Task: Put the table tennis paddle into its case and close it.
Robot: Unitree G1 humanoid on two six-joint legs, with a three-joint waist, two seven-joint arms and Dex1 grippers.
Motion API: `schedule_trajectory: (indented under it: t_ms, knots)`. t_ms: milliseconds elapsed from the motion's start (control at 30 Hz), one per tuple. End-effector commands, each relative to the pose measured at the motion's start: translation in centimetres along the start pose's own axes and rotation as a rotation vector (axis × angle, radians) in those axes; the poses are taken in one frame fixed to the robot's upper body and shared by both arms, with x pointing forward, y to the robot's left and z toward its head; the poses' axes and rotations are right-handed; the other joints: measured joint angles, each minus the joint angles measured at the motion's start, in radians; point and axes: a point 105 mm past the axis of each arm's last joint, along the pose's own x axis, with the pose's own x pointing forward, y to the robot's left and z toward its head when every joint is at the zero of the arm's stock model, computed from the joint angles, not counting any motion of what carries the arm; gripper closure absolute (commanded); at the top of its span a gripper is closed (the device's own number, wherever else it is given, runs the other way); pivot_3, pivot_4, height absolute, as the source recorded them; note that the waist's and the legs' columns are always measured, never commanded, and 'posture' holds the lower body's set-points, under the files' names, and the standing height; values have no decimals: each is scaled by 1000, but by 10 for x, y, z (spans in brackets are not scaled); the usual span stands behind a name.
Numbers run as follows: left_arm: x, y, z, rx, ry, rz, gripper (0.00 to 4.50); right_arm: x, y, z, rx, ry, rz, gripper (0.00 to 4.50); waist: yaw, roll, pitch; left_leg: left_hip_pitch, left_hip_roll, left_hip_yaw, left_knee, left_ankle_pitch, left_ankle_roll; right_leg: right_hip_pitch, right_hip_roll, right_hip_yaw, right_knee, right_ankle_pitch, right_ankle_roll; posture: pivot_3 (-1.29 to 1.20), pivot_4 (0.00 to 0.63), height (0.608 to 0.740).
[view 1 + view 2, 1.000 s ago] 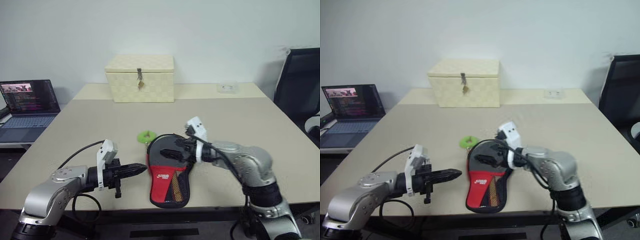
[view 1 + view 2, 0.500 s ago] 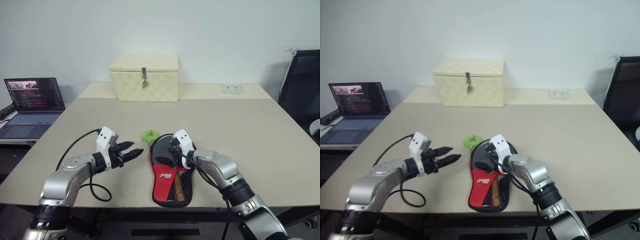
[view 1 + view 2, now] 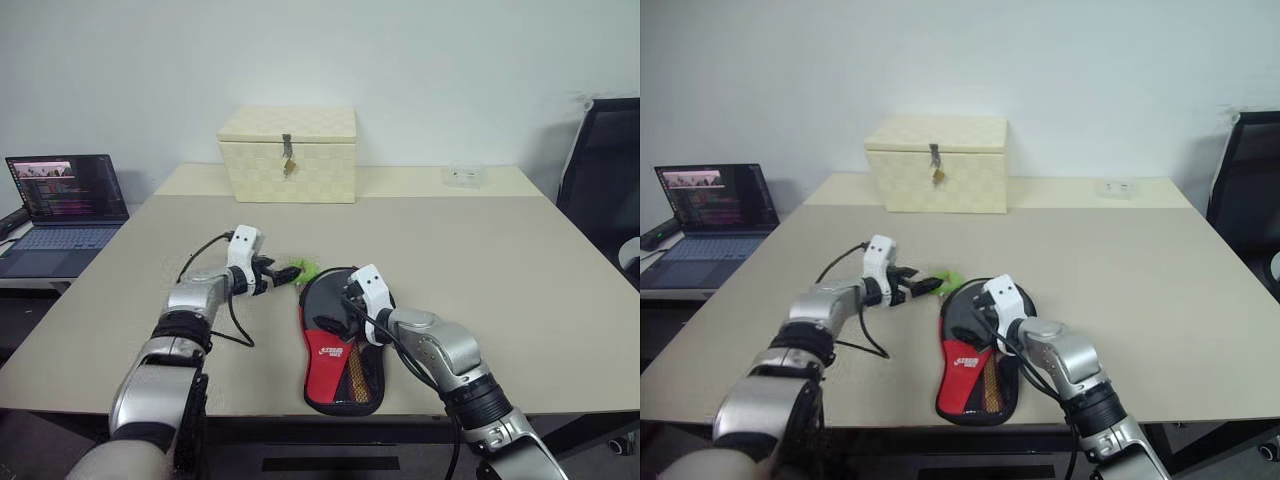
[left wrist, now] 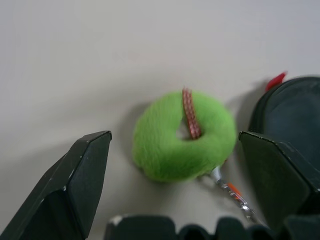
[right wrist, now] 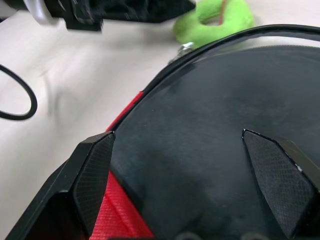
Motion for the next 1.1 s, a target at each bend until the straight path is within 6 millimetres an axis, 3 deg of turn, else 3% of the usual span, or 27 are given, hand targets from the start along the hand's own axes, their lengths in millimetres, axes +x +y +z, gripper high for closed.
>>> schedule_trajectory:
  t_ms: [33,300,400,533,767,1100]
  knots:
    - [7,-1,7,42,10,30,51,-3,2,9,-12,-32,-15,0,0,0,0,0,0,0,0,0,0,-1,0,0,0,0,0,0,150,740]
    - [21,-15,7,92,39,36,51,-8,3,5,0,-15,-36,0,2,0,0,-1,0,-1,1,0,0,-1,0,0,2,0,0,0,150,740]
    - [25,-18,5,102,45,38,575,-11,3,16,10,-47,-38,0,3,0,0,-1,0,-1,2,0,0,-1,0,-1,2,0,0,0,150,740]
    - [25,-17,2,102,53,51,2000,-10,-1,21,4,-50,-51,0,2,0,0,-1,0,-1,2,0,0,-1,0,-1,2,0,0,0,150,740]
    - [24,-10,1,103,53,103,4363,-2,-17,-6,-9,52,-95,0,2,-1,0,-1,0,0,2,0,0,-1,0,0,2,0,0,0,150,740]
    - [31,-13,36,295,1,224,4427,-5,-15,-51,-41,201,-84,0,2,-3,-2,3,-1,-1,4,0,0,2,0,0,7,0,0,0,150,740]
